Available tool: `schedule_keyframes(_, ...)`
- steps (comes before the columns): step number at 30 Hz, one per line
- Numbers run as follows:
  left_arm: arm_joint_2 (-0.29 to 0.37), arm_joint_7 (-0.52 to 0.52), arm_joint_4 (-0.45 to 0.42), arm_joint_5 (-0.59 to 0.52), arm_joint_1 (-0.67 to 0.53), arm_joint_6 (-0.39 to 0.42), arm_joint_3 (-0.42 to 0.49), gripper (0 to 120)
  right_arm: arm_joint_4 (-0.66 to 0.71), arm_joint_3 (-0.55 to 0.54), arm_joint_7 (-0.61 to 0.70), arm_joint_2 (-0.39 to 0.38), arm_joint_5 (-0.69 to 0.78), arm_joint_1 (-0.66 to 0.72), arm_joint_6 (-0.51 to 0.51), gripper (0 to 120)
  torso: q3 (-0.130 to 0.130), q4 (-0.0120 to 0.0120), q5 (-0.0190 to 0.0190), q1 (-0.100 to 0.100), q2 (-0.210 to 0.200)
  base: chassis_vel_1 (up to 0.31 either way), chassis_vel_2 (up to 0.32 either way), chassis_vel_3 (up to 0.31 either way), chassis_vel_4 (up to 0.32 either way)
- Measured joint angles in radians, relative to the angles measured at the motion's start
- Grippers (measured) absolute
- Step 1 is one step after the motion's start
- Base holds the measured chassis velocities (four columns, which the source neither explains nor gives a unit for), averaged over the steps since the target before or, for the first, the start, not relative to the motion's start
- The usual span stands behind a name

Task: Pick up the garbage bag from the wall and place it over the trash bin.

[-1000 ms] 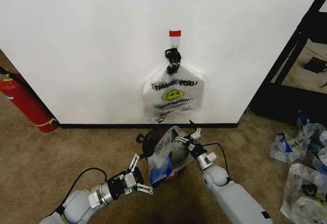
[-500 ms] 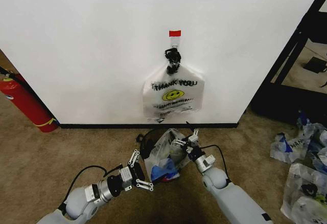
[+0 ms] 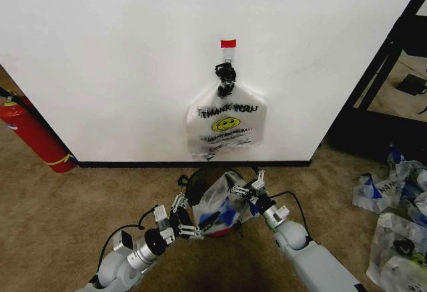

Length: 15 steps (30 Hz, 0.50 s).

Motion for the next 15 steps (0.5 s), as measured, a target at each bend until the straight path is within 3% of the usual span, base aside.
schedule_keyframes(3,-0.026,-0.036,0.062,0.01,-0.015,-0.018,-0.01,100,-0.001,0.0,0.002,0.001,-0.001,0.005,0.001,100,0.0,-0.0001,-0.0003,0.0,0.0,0.0,0.0,0.0,0.0)
schedule_keyframes(8,-0.021,-0.1,0.044,0.063,-0.007,-0.04,-0.021,100,0.04,-0.007,0.002,-0.011,0.004,-0.003,0.006,100,0.0,0.0001,-0.0001,0.0,0.0,0.0,0.0,0.0,0.0)
schedule_keyframes(12,0.007,-0.288,-0.013,0.291,-0.001,-0.072,-0.008,100,0.154,-0.022,-0.016,-0.045,0.033,-0.034,0.016,100,0.0,0.0,-0.0001,0.0,0.0,0.0,0.0,0.0,0.0)
schedule_keyframes(15,0.016,-0.329,-0.032,0.354,-0.001,-0.074,-0.002,100,0.192,-0.02,-0.033,-0.066,0.034,-0.048,0.018,100,0.0,-0.0001,0.0001,0.0,0.0,0.0,0.0,0.0,0.0)
